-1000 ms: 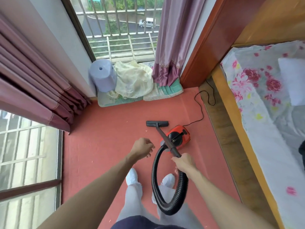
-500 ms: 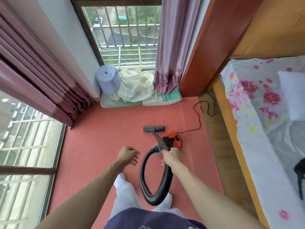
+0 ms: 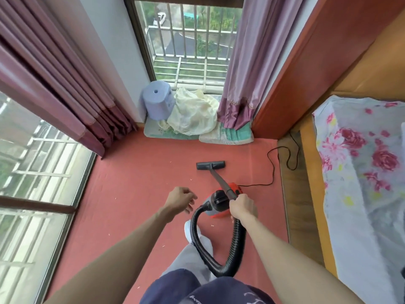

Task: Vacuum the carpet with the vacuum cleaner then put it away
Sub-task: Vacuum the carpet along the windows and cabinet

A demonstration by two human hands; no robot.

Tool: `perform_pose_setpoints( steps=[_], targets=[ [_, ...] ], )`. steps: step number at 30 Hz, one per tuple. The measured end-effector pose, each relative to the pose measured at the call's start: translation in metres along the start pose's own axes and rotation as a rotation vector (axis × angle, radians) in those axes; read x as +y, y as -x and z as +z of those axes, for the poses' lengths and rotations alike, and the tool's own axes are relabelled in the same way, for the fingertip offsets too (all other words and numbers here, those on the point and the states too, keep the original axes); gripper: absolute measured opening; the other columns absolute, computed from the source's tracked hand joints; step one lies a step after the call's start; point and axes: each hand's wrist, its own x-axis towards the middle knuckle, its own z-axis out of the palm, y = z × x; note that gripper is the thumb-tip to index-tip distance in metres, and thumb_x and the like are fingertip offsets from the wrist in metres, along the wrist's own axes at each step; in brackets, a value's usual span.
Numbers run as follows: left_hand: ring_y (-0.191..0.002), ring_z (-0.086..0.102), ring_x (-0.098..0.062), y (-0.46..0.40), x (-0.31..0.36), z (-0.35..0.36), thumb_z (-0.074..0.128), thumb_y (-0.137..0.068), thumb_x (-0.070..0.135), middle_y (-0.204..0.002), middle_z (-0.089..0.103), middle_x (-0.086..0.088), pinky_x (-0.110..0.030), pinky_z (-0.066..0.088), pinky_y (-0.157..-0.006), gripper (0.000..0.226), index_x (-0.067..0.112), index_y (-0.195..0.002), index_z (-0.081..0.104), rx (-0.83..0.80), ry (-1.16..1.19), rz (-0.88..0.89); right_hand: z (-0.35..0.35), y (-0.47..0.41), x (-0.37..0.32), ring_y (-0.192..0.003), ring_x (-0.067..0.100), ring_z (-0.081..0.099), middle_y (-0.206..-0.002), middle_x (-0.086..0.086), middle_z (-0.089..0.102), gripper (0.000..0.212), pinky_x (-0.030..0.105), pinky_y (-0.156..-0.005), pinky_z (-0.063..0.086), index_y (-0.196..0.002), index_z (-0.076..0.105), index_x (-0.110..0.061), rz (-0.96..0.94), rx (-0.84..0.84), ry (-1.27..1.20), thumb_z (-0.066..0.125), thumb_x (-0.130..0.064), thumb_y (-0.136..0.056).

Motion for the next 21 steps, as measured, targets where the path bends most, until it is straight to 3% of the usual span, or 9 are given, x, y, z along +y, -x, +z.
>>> perform_pose_setpoints(
  steps=[10,17,21],
  targets=[
    [-0.057,0.061,-0.022,-0.055,0.051,0.005,0.044,-0.086,0.001,-0.071,0.062,-0.007,-0.024,0.052,-0.05,0.024,0.0,-0.09,0.067,-0.064,-0.033,-0.008,-0.029,-0.062,-0.064,-0.091,0.034,0.071,-0.099,0.016,0.073,0.032,0.042,-0.082,0.059,-0.11,0.064,-0.009,-0.033,-0.015,0.098,0.048,-0.025,-0.087],
    [-0.056,0.06,-0.021,-0.072,0.071,-0.011,0.043,-0.086,0.001,-0.07,0.062,-0.007,-0.031,0.055,-0.057,0.025,0.001,-0.088,0.068,0.049,0.049,-0.035,-0.044,-0.103,-0.114,-0.094,0.033,0.069,-0.102,0.01,0.067,0.029,0.036,-0.082,0.056,-0.109,0.059,-0.006,-0.045,-0.062,0.011,0.052,-0.025,-0.088],
    [-0.056,0.059,-0.02,-0.075,0.071,-0.006,0.043,-0.089,0.001,-0.07,0.062,-0.007,-0.031,0.054,-0.057,0.025,0.0,-0.09,0.068,0.136,0.112,-0.112,-0.043,-0.154,-0.114,-0.084,0.037,0.071,-0.094,0.014,0.068,0.037,0.049,-0.078,0.06,-0.1,0.061,-0.009,-0.002,-0.165,-0.077,0.052,-0.029,-0.07]
  ],
)
